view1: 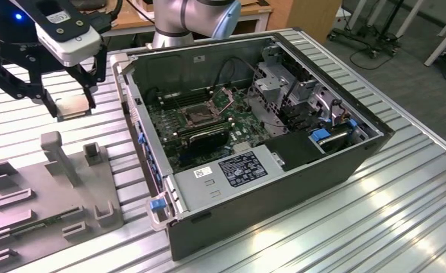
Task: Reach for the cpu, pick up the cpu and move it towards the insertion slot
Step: 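Pick up the cpu and move it towards the insertion slot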
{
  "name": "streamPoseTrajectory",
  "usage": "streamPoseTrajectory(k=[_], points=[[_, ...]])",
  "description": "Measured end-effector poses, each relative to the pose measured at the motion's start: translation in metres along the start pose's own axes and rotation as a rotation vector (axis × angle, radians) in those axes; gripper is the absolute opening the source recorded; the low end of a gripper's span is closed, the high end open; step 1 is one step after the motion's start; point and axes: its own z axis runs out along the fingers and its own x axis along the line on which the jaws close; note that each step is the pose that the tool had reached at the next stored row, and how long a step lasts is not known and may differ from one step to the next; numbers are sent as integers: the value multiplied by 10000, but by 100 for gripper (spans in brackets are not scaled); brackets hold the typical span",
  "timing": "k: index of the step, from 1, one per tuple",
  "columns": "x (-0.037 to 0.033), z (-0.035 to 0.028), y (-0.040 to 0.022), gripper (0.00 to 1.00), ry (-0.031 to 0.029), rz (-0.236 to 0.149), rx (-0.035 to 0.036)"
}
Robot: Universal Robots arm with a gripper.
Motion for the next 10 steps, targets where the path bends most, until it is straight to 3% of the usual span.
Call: streamPoseTrajectory(k=[2, 8, 9, 10], points=[[-25, 3, 0, 55, 1, 0, 1], [-185, 14, 0, 55, 29, 1, 1], [-348, 27, 1, 55, 48, 1, 0], [-393, 29, 1, 55, 49, 1, 1]])
